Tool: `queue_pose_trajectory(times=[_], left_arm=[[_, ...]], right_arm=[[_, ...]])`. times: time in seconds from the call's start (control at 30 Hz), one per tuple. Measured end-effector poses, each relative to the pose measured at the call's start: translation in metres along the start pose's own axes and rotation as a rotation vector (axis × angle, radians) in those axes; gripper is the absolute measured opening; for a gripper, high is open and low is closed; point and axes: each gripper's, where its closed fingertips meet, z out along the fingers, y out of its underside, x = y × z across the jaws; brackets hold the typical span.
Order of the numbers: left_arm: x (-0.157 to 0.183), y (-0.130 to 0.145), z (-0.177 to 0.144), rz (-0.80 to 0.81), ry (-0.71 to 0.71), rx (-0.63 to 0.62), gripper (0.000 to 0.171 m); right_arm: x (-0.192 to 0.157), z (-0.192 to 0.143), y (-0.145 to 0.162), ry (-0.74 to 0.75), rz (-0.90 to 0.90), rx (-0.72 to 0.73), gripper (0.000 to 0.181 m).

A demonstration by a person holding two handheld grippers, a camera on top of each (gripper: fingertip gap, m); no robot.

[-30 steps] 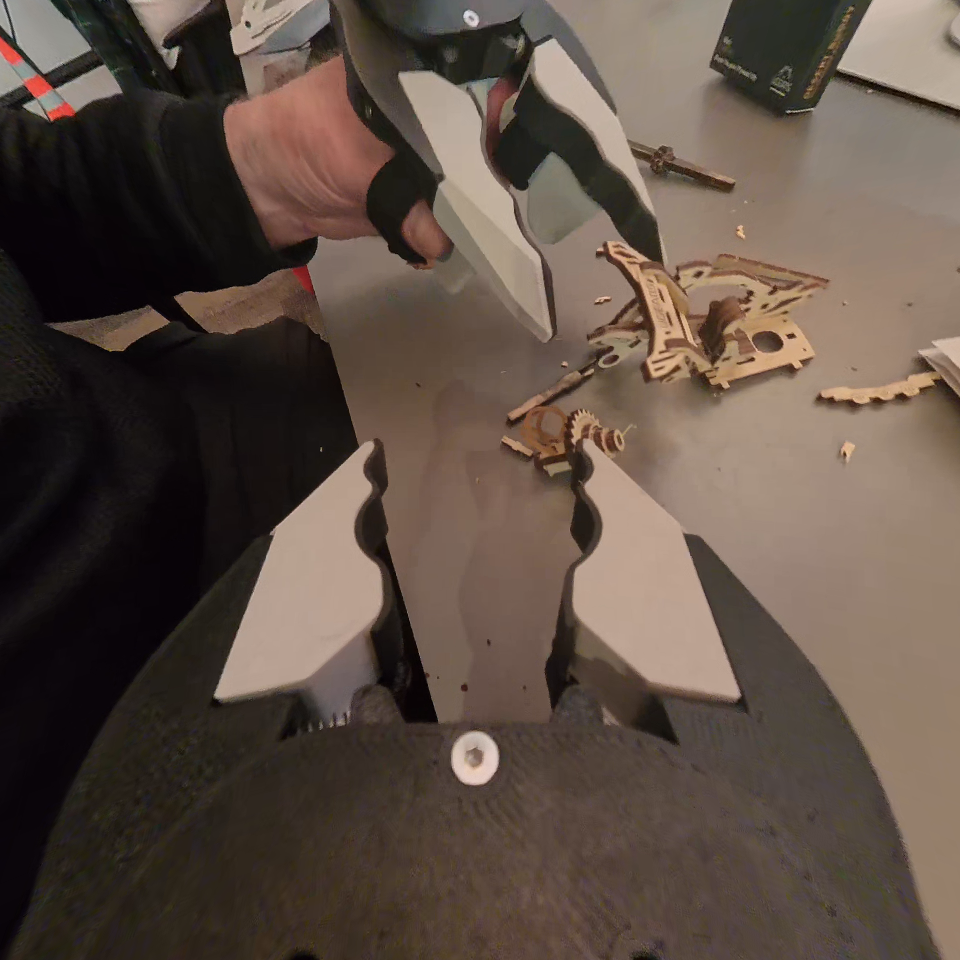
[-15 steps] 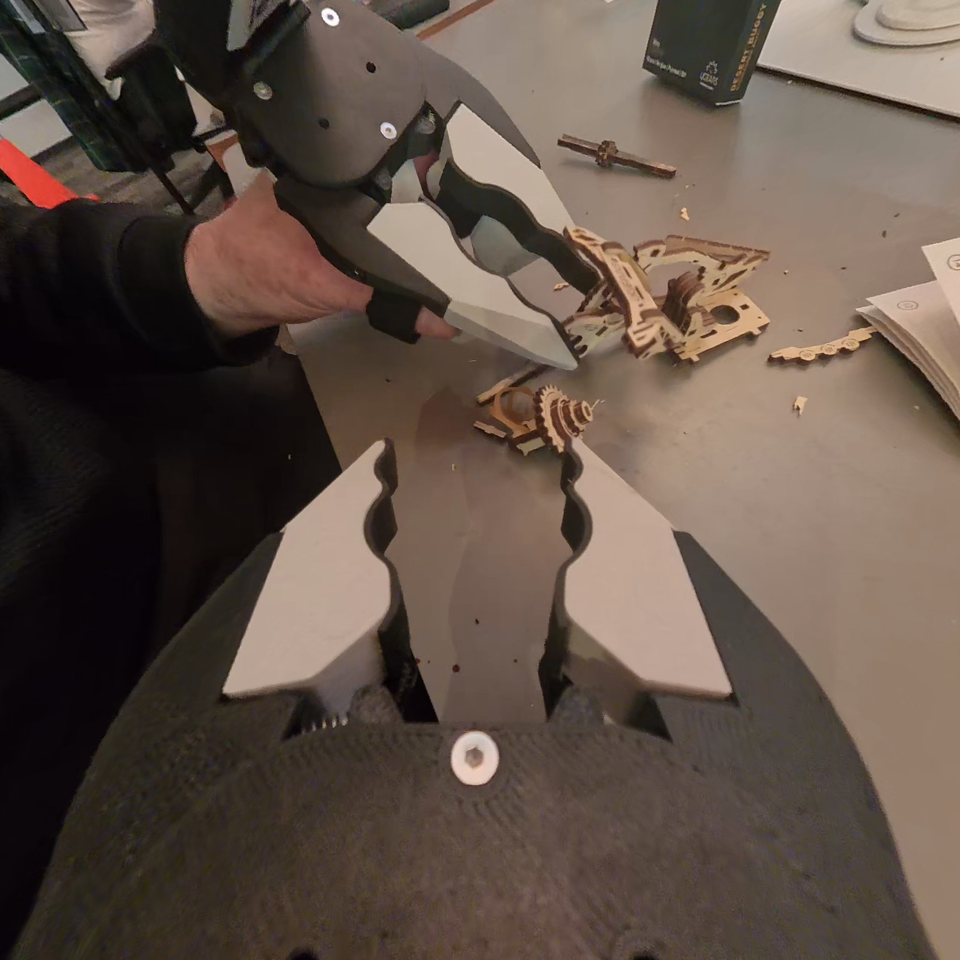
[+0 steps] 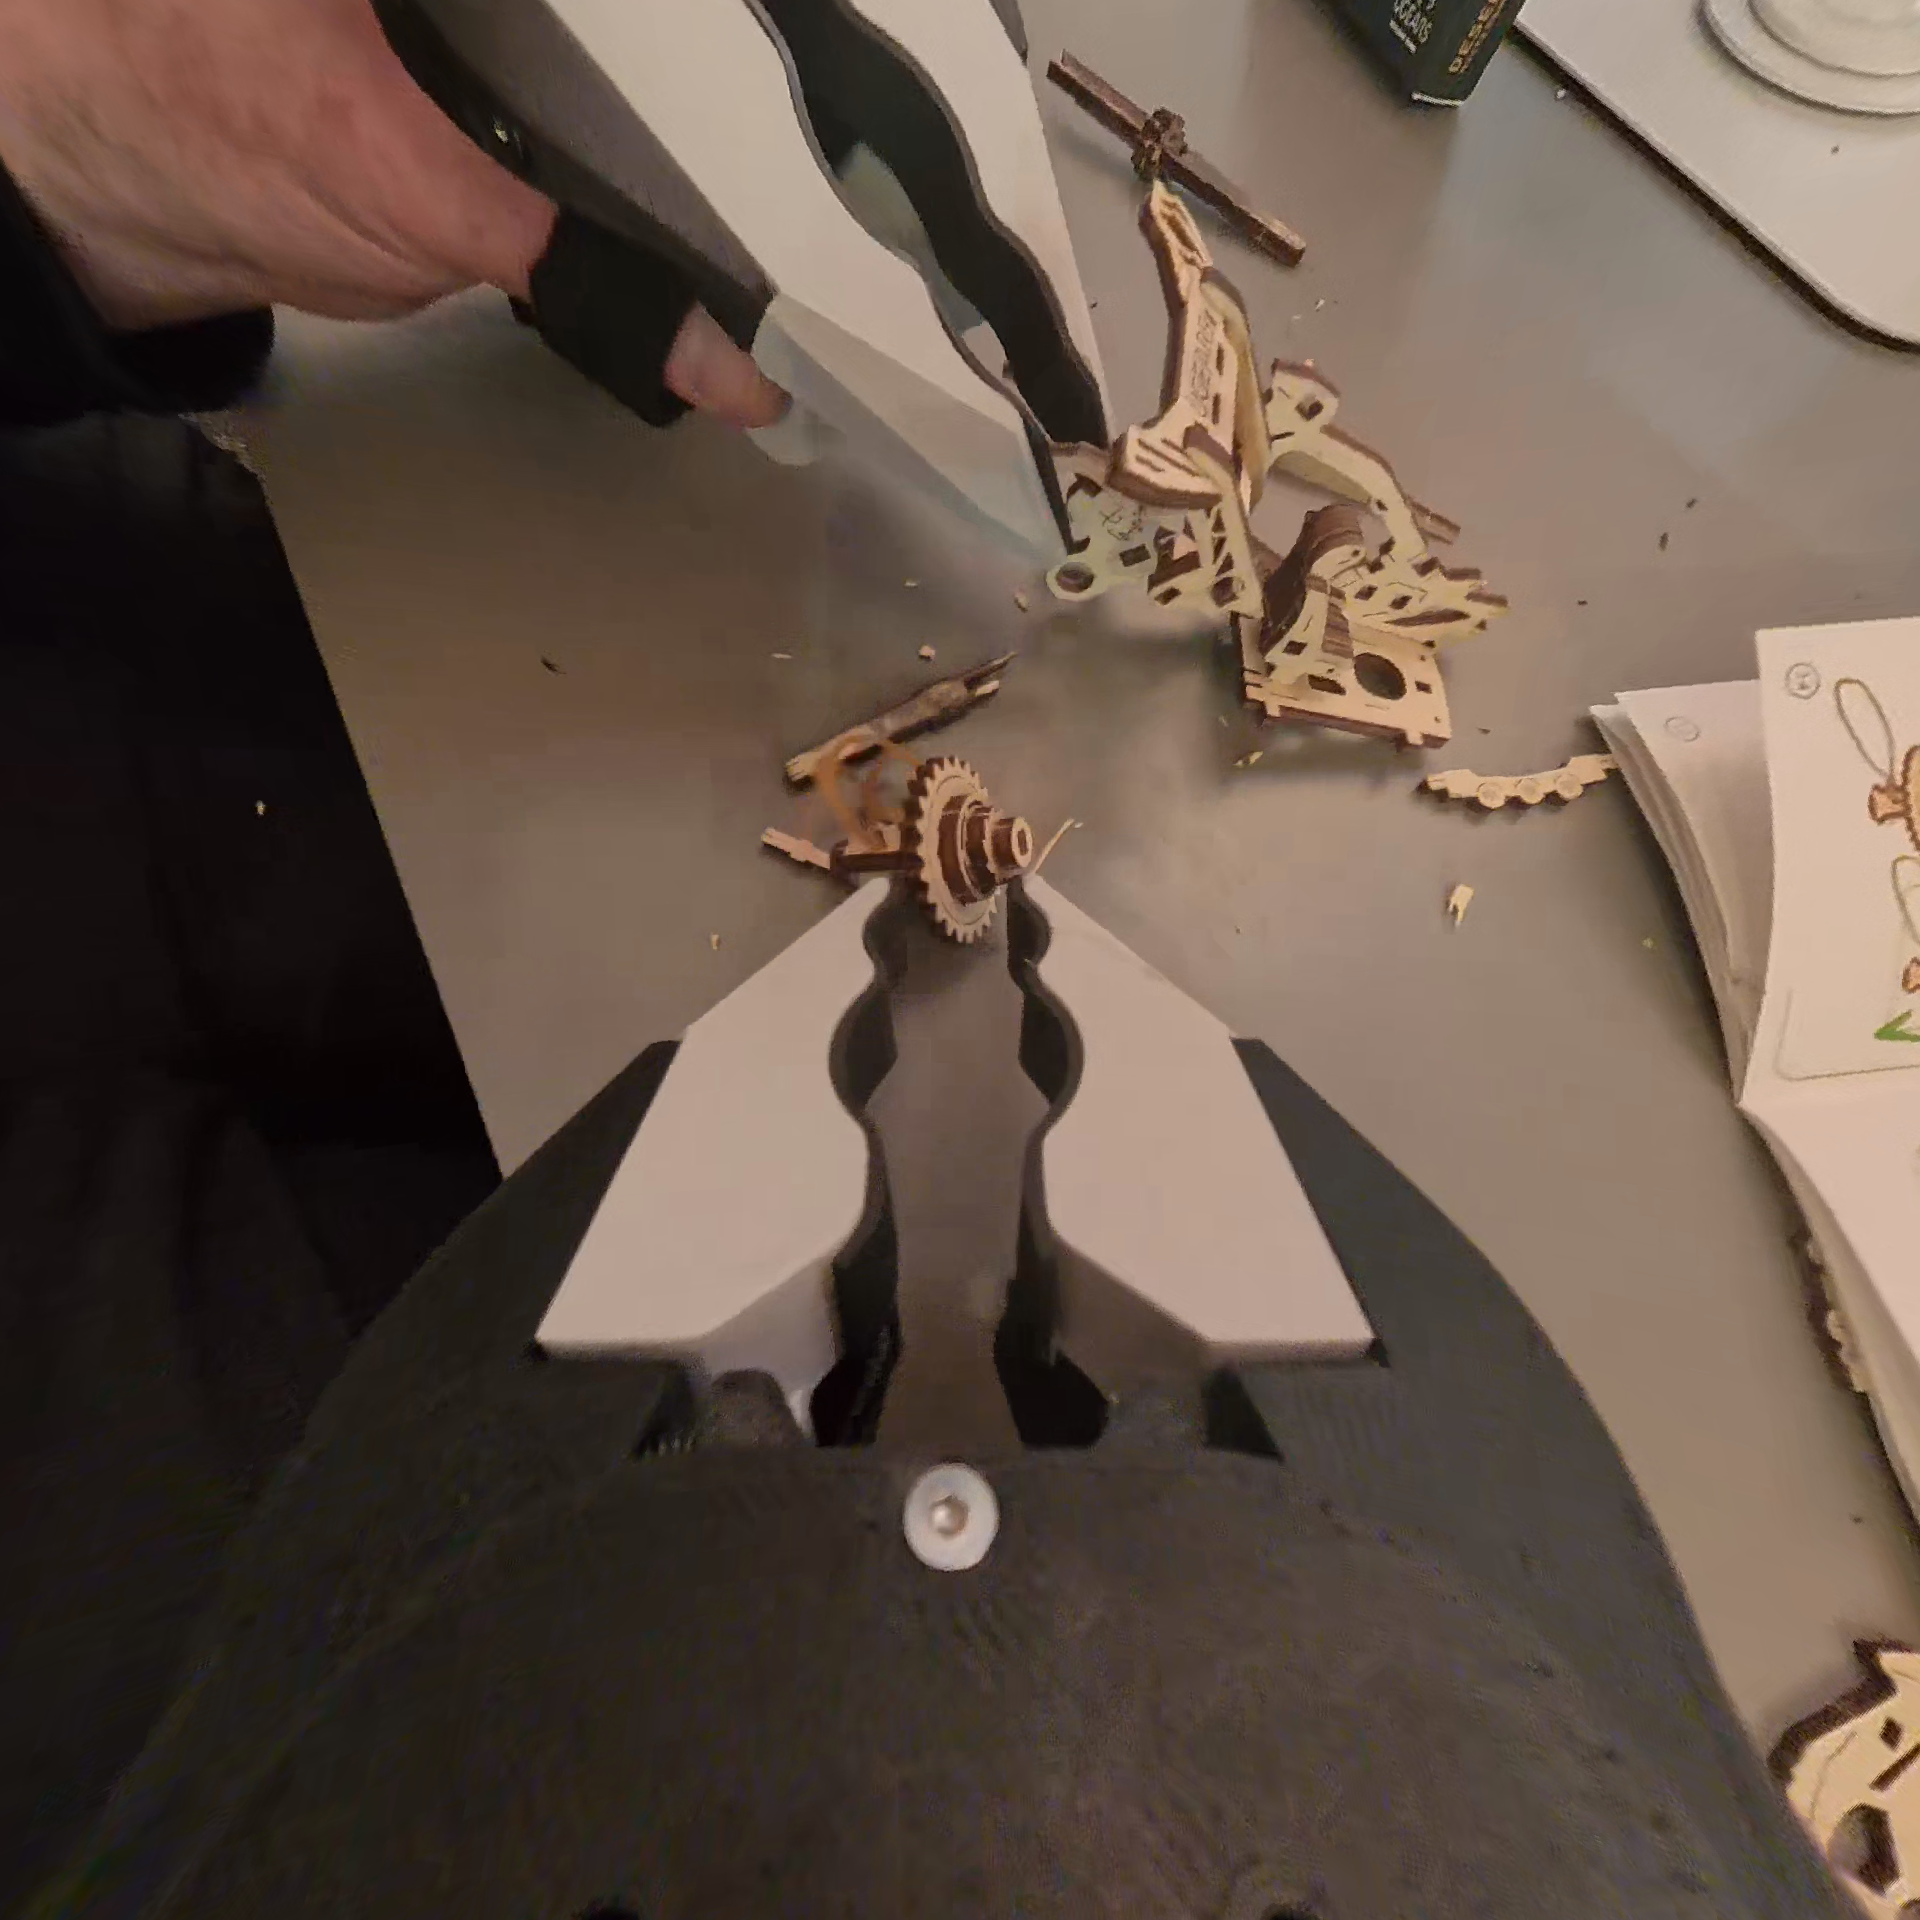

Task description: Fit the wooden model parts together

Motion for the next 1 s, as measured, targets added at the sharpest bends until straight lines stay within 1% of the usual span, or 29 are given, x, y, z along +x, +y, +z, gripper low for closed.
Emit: queue_pose_trajectory(times=[0.13, 0.27, 0.4, 0.57, 0.7, 0.8, 0.9, 1.0], left_arm=[[-0.005, 0.001, -0.001, 0.023, 0.026, 0.002, 0.012], [-0.01, 0.002, -0.003, 0.065, 0.042, 0.004, 0.011], [-0.009, 0.005, -0.006, 0.132, 0.059, -0.003, 0.008], [-0.003, 0.009, -0.013, 0.252, 0.095, -0.018, 0.006], [0.0, 0.006, -0.021, 0.289, 0.146, 0.026, 0.004], [0.0, 0.005, -0.024, 0.321, 0.169, 0.036, 0.004], [0.002, 0.009, -0.023, 0.331, 0.184, 0.019, 0.005], [0.003, 0.012, -0.021, 0.328, 0.181, 0.015, 0.011]], right_arm=[[0.002, 0.002, -0.002, 0.028, -0.027, 0.005, 0.014], [0.003, 0.0, -0.002, 0.021, -0.019, 0.014, 0.014], [0.005, -0.006, -0.006, -0.006, 0.008, 0.053, 0.014], [0.007, -0.011, -0.003, -0.031, 0.034, 0.058, 0.014], [0.009, -0.017, -0.006, -0.061, 0.074, 0.09, 0.014], [0.012, -0.02, -0.003, -0.069, 0.084, 0.085, 0.014], [0.013, -0.022, -0.002, -0.077, 0.091, 0.085, 0.014], [0.015, -0.024, -0.002, -0.082, 0.111, 0.092, 0.014]])
